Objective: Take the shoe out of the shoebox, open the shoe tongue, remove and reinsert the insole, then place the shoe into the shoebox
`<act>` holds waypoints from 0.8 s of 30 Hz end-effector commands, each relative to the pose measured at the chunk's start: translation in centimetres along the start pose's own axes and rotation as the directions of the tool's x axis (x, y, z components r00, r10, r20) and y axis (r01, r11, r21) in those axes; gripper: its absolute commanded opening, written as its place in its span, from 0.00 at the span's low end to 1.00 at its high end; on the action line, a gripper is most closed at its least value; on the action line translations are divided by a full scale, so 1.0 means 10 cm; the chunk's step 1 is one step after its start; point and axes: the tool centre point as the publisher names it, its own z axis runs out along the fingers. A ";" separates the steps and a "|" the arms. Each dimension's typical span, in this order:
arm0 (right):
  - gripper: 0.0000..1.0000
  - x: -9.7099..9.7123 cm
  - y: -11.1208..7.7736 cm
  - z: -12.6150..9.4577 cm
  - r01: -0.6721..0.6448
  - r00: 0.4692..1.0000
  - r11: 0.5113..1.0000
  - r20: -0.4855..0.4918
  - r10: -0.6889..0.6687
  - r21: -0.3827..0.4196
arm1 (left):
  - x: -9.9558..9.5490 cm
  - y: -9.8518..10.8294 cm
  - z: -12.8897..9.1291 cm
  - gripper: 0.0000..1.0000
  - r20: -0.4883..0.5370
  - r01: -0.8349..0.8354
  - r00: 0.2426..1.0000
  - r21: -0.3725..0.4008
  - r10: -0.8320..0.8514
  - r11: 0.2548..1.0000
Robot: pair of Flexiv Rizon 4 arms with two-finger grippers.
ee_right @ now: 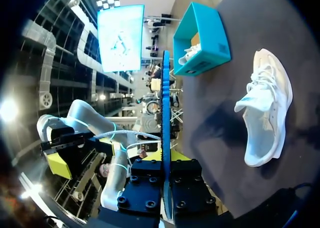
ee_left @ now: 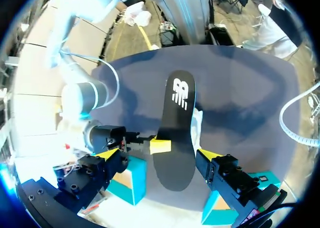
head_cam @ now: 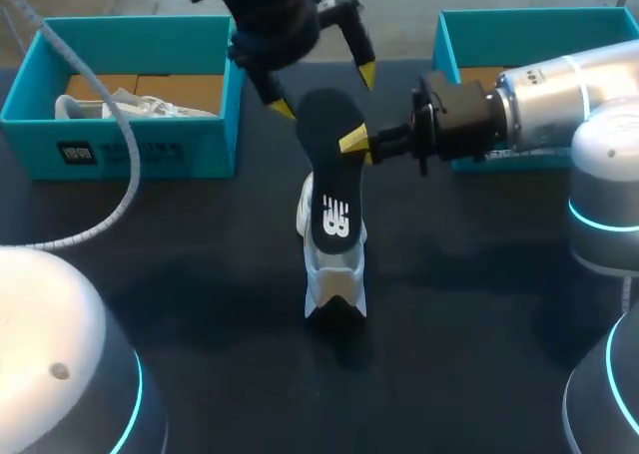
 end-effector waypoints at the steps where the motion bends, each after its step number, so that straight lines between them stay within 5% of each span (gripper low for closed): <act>1: 0.00 0.03 -0.06 -0.05 -0.002 1.000 1.000 0.009 0.003 -0.015 | 0.27 -0.03 -0.03 1.00 0.270 -0.015 0.963 0.008 0.013 1.000; 14: 0.00 0.02 -0.10 -0.09 -0.006 1.000 0.999 0.005 0.006 -0.032 | 0.33 -0.09 -0.19 1.00 0.572 -0.073 0.819 0.033 0.041 0.997; 24: 0.00 0.02 -0.12 -0.09 -0.009 1.000 0.999 0.002 0.009 -0.035 | 0.28 -0.17 -0.29 1.00 0.591 -0.201 0.785 -0.040 0.185 0.979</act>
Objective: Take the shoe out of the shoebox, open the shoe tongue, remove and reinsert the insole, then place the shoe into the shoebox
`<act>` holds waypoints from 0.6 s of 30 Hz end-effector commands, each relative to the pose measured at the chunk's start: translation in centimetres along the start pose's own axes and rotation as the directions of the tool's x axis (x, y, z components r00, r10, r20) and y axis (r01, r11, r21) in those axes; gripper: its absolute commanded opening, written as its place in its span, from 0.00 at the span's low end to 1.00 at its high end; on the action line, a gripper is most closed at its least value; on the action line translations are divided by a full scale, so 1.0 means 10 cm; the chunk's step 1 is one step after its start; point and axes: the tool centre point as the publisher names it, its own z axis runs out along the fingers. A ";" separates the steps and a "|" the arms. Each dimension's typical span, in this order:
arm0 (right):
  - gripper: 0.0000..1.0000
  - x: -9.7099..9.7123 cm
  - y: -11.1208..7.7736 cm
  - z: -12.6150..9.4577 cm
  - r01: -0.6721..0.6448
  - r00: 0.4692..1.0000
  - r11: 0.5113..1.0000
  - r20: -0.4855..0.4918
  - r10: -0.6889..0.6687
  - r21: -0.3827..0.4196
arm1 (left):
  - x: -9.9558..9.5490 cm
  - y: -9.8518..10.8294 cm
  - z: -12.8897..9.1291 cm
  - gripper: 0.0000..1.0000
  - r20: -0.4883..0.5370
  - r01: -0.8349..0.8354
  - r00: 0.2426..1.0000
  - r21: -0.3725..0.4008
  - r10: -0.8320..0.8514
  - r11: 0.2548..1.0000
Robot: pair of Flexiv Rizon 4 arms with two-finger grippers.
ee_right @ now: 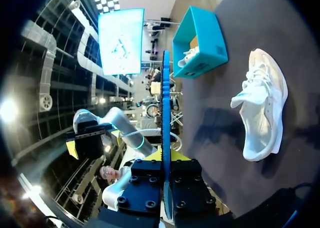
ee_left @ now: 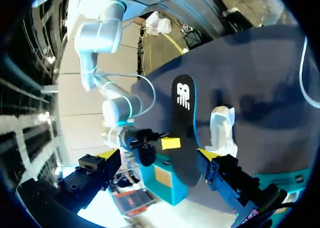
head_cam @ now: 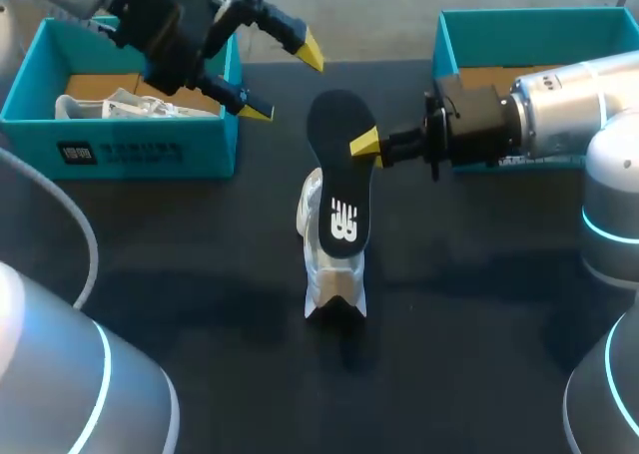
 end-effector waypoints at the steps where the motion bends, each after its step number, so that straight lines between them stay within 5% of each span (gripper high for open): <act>1: 0.00 0.00 -0.02 0.01 -0.003 1.000 1.000 0.002 0.003 -0.003 | 0.05 -0.08 0.00 1.00 0.153 -0.038 0.987 -0.022 0.041 0.999; 14: 0.00 0.08 -0.02 -0.16 -0.001 1.000 0.999 0.027 0.002 -0.046 | 0.05 -0.08 0.00 1.00 0.153 -0.038 0.987 -0.022 0.041 0.999; 18: 0.00 0.09 -0.01 -0.18 0.006 1.000 0.998 0.031 -0.004 -0.055 | 0.17 -0.07 0.14 1.00 0.227 -0.004 0.974 -0.031 0.011 1.000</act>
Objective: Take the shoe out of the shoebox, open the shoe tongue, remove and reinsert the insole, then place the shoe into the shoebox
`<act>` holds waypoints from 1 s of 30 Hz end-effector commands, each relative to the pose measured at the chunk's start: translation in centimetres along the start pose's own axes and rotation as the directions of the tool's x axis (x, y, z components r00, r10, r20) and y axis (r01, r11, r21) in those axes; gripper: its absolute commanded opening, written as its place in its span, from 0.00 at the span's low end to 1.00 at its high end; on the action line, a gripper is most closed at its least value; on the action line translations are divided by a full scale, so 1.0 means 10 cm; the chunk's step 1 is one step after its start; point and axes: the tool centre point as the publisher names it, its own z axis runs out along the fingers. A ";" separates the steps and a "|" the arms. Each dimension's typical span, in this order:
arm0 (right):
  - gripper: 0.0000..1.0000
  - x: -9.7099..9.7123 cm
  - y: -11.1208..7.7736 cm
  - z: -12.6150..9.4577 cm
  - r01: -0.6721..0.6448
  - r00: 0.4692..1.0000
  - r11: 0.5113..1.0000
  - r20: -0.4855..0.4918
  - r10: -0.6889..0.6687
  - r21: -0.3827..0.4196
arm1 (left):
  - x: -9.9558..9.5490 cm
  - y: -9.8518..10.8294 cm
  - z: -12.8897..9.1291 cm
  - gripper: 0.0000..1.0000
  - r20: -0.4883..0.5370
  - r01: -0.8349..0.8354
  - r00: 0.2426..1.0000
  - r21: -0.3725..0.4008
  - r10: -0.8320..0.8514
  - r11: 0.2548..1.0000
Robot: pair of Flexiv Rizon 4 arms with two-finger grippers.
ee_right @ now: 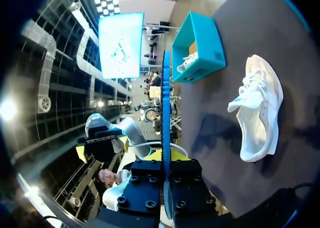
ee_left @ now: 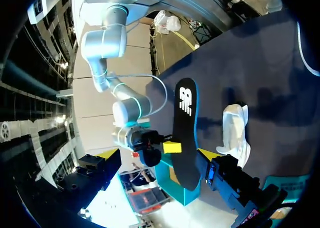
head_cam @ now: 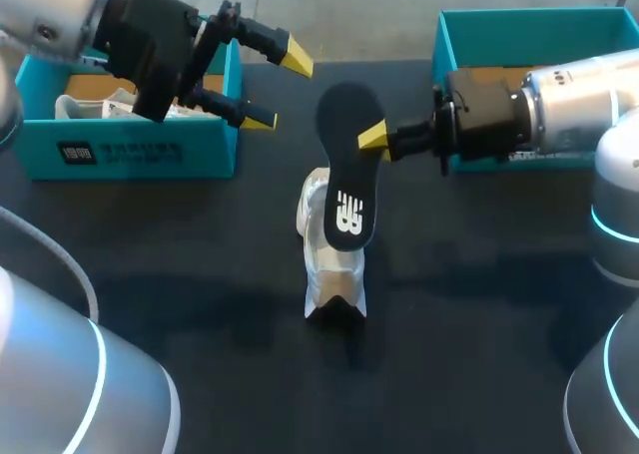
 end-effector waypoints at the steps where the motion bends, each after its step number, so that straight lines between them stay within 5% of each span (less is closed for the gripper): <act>1: 0.00 0.04 -0.06 -0.06 -0.001 1.000 1.000 0.009 0.001 -0.011 | 0.11 -0.03 0.11 1.00 0.095 0.019 0.995 -0.008 -0.018 1.000; 17: 0.00 0.09 -0.08 -0.19 0.018 1.000 0.997 -0.016 -0.020 -0.072 | 0.44 0.04 0.17 1.00 0.315 0.101 0.947 -0.084 -0.070 0.991; 30: 0.00 0.26 -0.10 -0.05 0.049 0.997 0.998 -0.065 -0.052 -0.035 | 0.52 0.21 0.48 1.00 0.435 0.150 0.898 -0.155 -0.069 0.977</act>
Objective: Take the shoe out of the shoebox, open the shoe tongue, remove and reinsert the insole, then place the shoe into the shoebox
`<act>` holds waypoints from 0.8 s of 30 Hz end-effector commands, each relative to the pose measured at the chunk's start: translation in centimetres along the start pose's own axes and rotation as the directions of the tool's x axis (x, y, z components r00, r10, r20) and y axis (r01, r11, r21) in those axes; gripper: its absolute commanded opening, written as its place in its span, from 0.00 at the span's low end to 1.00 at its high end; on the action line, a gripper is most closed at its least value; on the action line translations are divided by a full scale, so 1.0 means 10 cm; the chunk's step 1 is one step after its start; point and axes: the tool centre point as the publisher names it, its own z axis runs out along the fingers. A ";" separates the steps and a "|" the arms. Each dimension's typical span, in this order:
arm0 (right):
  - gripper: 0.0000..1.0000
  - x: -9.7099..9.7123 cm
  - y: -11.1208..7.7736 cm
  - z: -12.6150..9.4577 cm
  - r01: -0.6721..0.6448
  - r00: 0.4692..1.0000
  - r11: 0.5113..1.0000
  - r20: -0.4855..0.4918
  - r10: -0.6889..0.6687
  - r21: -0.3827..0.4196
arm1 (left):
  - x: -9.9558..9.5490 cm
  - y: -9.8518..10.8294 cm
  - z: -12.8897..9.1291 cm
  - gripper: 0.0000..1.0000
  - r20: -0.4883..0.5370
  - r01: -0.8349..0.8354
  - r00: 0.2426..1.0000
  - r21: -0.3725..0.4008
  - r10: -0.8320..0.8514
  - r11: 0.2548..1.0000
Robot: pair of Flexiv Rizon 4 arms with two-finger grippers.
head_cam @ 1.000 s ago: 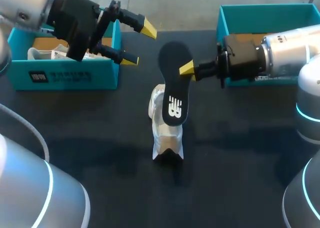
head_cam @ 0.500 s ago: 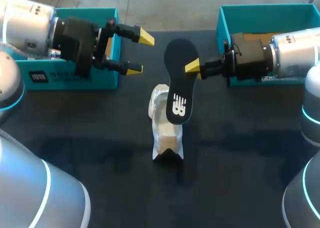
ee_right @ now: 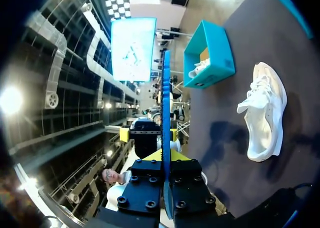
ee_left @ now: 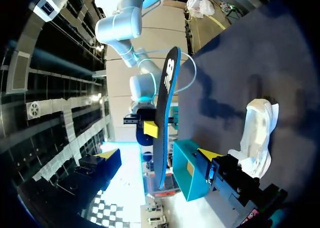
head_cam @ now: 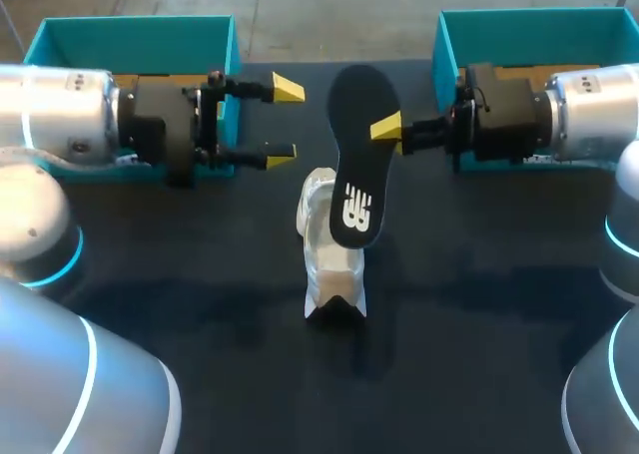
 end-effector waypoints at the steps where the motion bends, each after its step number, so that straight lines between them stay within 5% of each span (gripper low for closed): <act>1: 0.00 0.02 0.03 0.10 -0.006 1.000 1.000 0.005 0.006 0.016 | 0.07 0.04 0.17 1.00 0.088 -0.005 0.996 -0.038 0.008 0.999; 15: 0.00 0.02 0.05 0.21 -0.002 1.000 1.000 -0.008 0.002 0.031 | 0.11 0.17 0.47 0.83 0.102 0.038 0.994 -0.120 -0.026 0.992; 24: 0.00 0.03 0.02 0.23 -0.003 1.000 0.999 -0.008 0.004 0.041 | 0.13 0.22 0.60 0.50 0.108 0.066 0.993 -0.132 -0.052 0.989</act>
